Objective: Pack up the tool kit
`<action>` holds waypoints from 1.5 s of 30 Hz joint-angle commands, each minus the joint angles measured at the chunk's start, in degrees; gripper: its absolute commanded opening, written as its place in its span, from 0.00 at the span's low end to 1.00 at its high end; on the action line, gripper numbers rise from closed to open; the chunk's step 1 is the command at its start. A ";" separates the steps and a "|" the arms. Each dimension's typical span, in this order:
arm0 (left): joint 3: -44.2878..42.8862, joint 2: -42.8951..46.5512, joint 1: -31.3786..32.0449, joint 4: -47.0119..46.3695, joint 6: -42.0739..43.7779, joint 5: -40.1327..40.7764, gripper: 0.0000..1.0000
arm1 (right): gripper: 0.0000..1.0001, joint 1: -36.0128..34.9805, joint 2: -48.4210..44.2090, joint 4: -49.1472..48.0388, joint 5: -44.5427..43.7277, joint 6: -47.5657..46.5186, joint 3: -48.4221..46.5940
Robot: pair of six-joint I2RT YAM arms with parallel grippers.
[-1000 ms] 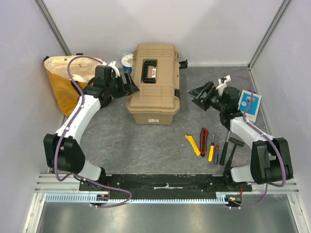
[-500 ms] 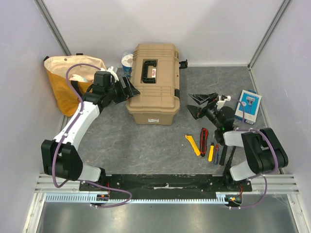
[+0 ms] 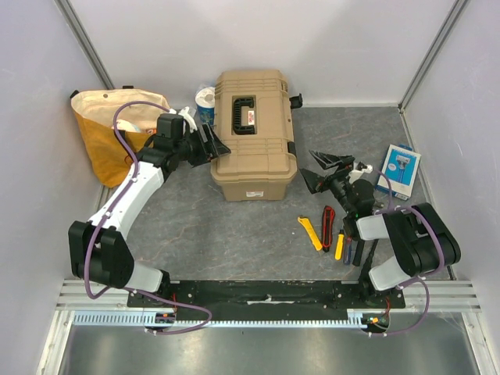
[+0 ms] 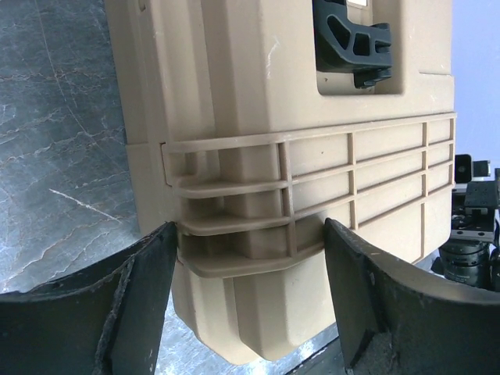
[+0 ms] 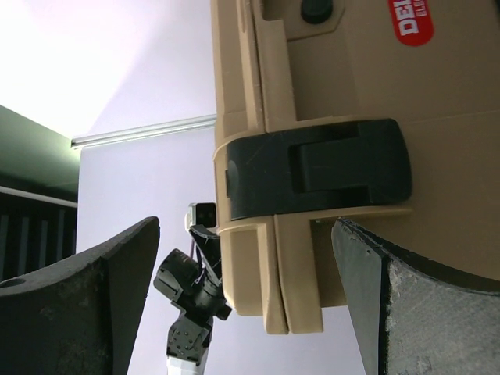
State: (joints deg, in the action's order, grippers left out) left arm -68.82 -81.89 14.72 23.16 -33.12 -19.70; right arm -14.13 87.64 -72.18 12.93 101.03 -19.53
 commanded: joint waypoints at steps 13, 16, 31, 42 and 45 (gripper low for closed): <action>-0.44 -1.96 4.26 -0.13 1.92 -8.77 0.75 | 0.98 0.25 12.38 -14.91 0.61 4.26 -0.06; -0.35 -1.61 4.26 -0.13 2.01 -8.33 0.75 | 0.98 0.24 13.44 -16.76 0.26 5.05 -1.82; 1.05 0.24 4.26 0.92 1.75 -5.17 0.75 | 0.92 0.24 17.84 -28.63 1.22 5.68 -7.54; 0.09 0.15 4.26 1.54 2.36 -4.38 0.75 | 0.80 -0.02 15.82 -28.63 1.31 8.39 -10.88; -0.18 -0.03 4.26 1.54 2.45 -4.38 0.75 | 0.69 -0.02 15.20 -28.63 1.31 8.39 -11.58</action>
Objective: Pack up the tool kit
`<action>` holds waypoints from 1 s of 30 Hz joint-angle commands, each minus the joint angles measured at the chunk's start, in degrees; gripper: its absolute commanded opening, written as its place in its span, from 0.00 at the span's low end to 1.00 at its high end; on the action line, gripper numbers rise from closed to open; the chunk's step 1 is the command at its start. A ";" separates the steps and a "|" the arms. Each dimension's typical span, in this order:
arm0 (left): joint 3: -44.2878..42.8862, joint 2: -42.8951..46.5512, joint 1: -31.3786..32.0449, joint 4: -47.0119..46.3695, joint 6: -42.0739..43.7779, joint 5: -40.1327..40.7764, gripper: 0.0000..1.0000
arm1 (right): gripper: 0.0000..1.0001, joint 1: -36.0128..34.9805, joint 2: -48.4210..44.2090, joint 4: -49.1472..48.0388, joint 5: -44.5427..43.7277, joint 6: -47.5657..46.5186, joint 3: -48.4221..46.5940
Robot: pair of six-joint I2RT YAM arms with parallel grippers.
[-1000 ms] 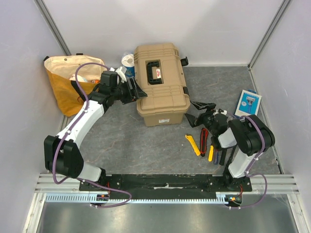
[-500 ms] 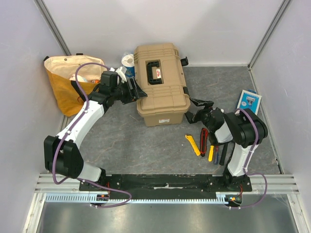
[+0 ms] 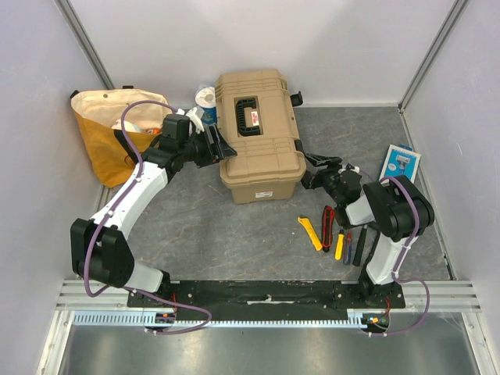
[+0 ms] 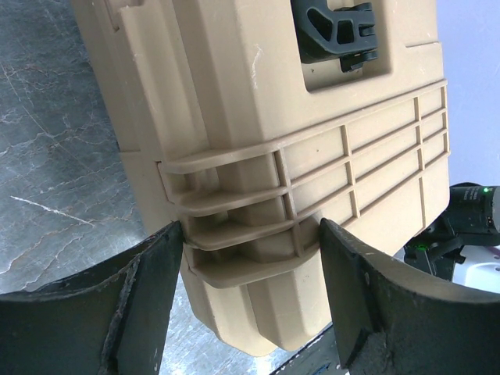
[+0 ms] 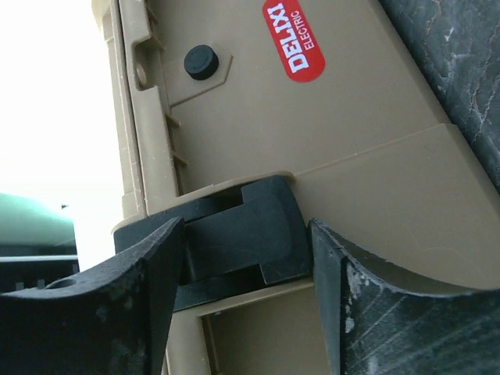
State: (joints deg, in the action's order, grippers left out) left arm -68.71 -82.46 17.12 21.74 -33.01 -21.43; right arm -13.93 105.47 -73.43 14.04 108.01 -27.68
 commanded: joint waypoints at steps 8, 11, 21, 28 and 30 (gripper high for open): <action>-0.73 -0.16 1.77 3.58 3.22 -2.30 0.76 | 0.49 -0.22 -5.36 -27.38 1.87 -0.69 -4.66; -0.81 -0.34 1.86 3.75 3.48 -2.12 0.76 | 0.47 -0.30 -6.33 -27.38 1.78 -1.48 -4.92; -0.81 -0.07 1.86 4.72 4.45 -0.19 0.76 | 0.37 -0.13 -8.69 -21.86 3.44 -7.27 -5.80; -0.55 0.36 1.86 5.42 4.80 1.30 0.76 | 0.35 -0.13 -17.48 -2.18 5.47 -19.05 -8.09; -0.46 0.37 1.77 5.60 4.80 1.83 0.76 | 0.35 -0.22 -19.42 2.39 5.38 -21.34 -8.26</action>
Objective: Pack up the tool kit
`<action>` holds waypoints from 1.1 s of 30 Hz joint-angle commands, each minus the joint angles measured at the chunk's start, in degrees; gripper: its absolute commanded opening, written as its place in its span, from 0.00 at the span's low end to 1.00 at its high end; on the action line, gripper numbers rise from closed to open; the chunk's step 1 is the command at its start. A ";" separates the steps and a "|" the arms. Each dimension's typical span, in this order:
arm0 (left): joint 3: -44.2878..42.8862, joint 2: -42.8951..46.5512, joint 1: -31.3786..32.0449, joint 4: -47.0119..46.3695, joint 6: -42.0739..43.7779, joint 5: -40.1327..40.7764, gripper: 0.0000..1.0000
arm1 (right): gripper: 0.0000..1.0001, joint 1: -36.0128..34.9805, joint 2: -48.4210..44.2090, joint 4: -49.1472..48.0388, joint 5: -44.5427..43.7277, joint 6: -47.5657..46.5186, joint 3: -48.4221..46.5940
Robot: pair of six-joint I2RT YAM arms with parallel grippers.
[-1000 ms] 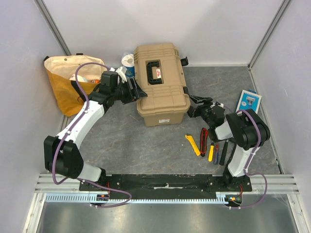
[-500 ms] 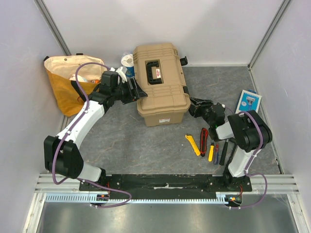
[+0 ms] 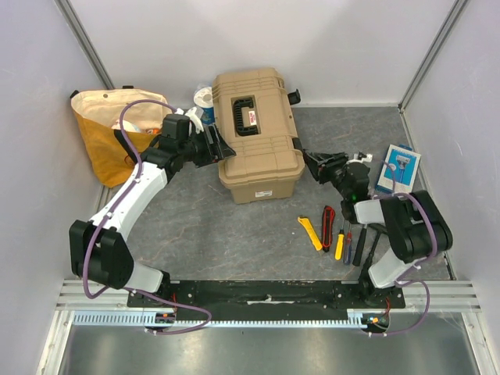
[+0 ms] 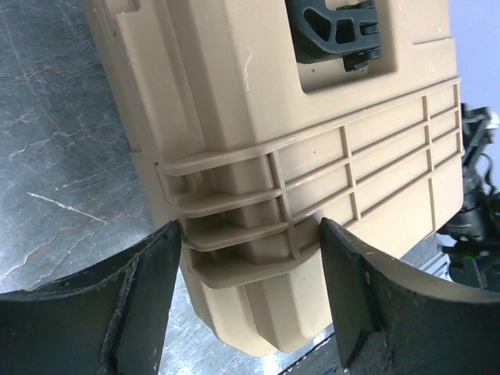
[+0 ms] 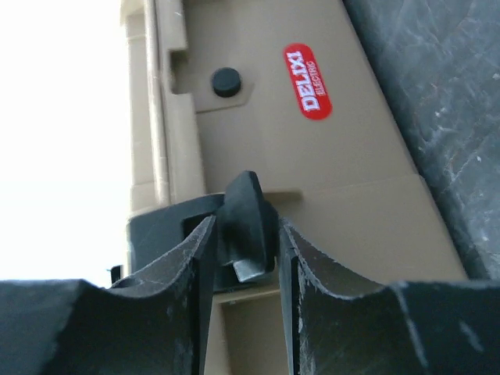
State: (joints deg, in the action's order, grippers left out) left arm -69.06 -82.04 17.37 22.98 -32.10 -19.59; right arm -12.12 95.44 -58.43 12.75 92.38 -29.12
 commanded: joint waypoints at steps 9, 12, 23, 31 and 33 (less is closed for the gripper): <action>-0.02 0.22 1.62 5.23 4.06 3.16 0.76 | 0.72 -1.94 -16.06 3.31 6.50 -16.78 -8.58; -0.20 0.21 1.62 5.32 4.06 3.60 0.76 | 0.84 -1.94 -17.30 8.23 7.72 -21.26 -9.46; -1.34 0.39 1.62 6.81 4.76 7.20 0.76 | 0.98 -3.52 -21.09 48.47 1.49 -50.70 -22.63; -1.69 0.21 1.53 6.81 4.85 7.73 0.76 | 0.97 -4.67 -17.83 60.17 -3.87 -59.68 -28.26; -1.61 0.21 1.62 6.81 5.11 8.08 0.76 | 0.95 -4.93 -17.57 62.47 -6.67 -60.91 -29.40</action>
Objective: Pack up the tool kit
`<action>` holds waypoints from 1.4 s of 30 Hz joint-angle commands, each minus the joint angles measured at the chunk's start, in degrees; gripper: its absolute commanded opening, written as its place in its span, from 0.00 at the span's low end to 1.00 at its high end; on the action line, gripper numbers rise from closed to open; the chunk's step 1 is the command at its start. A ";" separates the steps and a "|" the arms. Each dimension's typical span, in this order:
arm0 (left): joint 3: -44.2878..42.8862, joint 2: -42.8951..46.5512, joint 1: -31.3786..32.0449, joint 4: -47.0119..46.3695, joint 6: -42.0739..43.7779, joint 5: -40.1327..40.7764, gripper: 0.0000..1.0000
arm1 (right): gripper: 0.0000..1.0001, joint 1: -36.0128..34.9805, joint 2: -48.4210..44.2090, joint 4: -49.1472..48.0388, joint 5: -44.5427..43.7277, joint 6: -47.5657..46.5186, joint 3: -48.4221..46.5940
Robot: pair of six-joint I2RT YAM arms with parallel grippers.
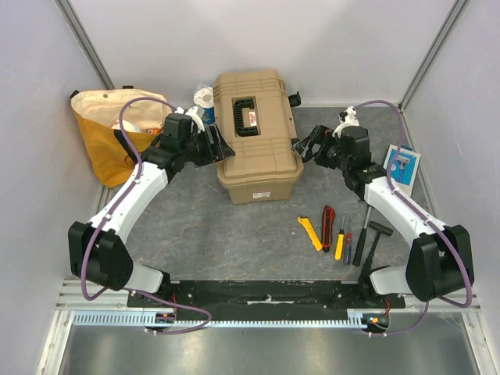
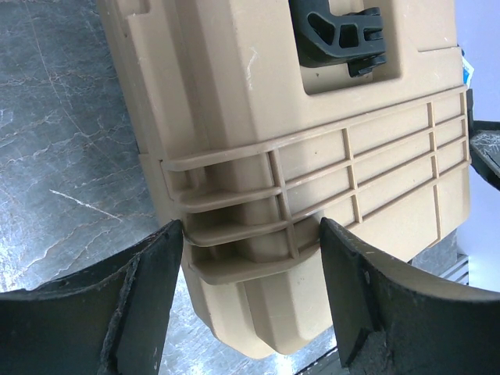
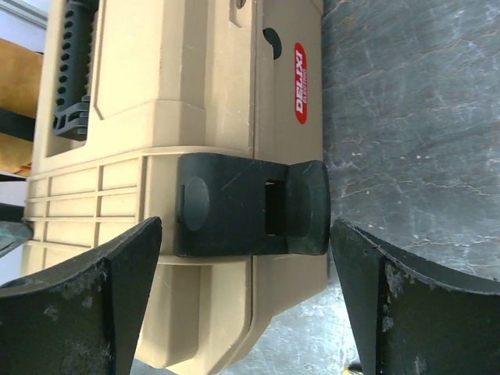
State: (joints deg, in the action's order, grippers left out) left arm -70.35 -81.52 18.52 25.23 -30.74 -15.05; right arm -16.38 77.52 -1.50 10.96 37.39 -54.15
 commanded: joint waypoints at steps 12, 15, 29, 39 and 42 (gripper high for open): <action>-2.33 0.83 0.37 5.79 5.16 6.78 0.77 | 0.94 0.30 -0.69 16.44 -24.86 -6.36 -9.92; -6.02 1.01 0.37 7.54 6.30 8.01 0.79 | 0.95 0.47 -0.79 16.26 -21.17 -7.33 -11.67; -26.33 -8.04 -0.07 8.87 8.77 10.21 0.83 | 0.92 -3.56 4.56 9.06 -1.03 -8.91 -22.03; -28.01 -12.79 -0.07 6.67 10.26 14.69 0.78 | 0.69 -12.70 21.96 17.48 -3.57 -10.40 -43.56; -26.69 -11.39 -0.24 6.76 11.23 16.35 0.79 | 0.69 -14.81 26.53 19.42 -4.45 -10.58 -48.93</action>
State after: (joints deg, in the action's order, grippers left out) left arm -95.85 -96.16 18.65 34.22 -22.94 -2.79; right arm -28.86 99.57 13.50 7.66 28.49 -95.96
